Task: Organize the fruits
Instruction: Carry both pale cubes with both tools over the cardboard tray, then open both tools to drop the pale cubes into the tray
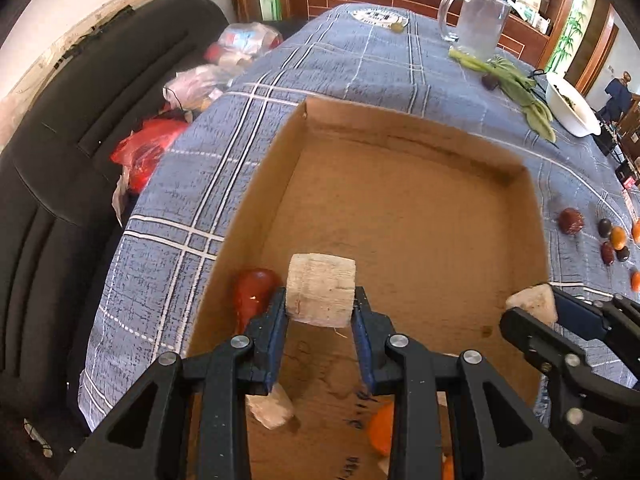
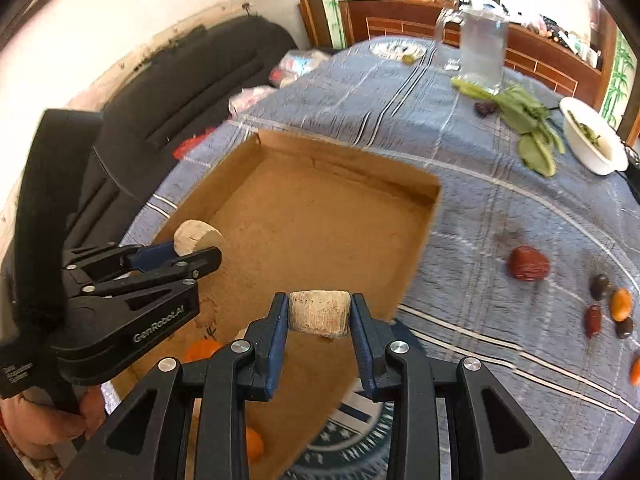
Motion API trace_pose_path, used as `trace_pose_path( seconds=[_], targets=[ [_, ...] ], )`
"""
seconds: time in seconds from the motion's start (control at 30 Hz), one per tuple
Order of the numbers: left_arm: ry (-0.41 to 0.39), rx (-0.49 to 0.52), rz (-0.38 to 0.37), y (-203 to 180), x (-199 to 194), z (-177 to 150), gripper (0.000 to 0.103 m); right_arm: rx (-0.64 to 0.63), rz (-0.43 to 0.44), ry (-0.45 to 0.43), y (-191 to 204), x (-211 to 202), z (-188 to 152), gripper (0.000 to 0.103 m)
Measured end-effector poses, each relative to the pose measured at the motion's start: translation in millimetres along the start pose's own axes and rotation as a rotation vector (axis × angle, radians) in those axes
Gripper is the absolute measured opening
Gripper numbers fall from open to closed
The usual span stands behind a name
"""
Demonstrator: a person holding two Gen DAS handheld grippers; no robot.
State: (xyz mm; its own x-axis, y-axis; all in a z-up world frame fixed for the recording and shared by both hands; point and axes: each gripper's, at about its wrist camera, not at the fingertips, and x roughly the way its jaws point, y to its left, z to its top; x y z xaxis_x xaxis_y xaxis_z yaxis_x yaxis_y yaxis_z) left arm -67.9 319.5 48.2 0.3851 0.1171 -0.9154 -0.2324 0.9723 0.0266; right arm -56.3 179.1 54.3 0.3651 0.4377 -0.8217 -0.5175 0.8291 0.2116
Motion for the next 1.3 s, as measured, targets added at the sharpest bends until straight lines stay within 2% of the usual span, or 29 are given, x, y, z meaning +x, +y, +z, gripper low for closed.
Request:
trace_pose_path(
  seconds=[0.3,0.37,0.43,0.6,0.7,0.93,1.07,1.3],
  targets=[
    [-0.030,0.077,0.021,-2.1,-2.1,9.9,0.033,-0.011,-0.031,0.047,16.7,33.7,8.1,0.034],
    [-0.032,0.076,0.030,-1.1,-3.6,11.4,0.037,-0.020,-0.041,0.045,19.3,33.3,9.6,0.034],
    [-0.035,0.067,0.039,1.7,-5.2,12.4,0.047,-0.018,-0.042,0.041,18.9,32.6,11.0,0.035],
    [-0.037,0.048,0.056,2.2,-10.2,13.7,0.058,0.015,-0.035,0.034,11.1,27.1,8.0,0.049],
    [-0.046,0.058,0.070,-3.7,-14.6,13.7,0.060,0.035,-0.021,0.022,6.4,20.3,4.7,0.052],
    [-0.072,0.099,0.088,-31.9,-27.9,13.4,0.066,0.063,-0.014,-0.014,-8.0,-1.8,-4.9,0.053],
    [-0.077,0.125,0.084,-54.0,-33.0,11.3,0.067,0.099,-0.010,-0.031,-25.1,-14.4,-13.4,0.057],
    [-0.064,0.164,0.067,-95.1,-35.1,5.7,0.067,0.167,-0.013,-0.046,-65.2,-36.4,-34.2,0.057]
  ],
)
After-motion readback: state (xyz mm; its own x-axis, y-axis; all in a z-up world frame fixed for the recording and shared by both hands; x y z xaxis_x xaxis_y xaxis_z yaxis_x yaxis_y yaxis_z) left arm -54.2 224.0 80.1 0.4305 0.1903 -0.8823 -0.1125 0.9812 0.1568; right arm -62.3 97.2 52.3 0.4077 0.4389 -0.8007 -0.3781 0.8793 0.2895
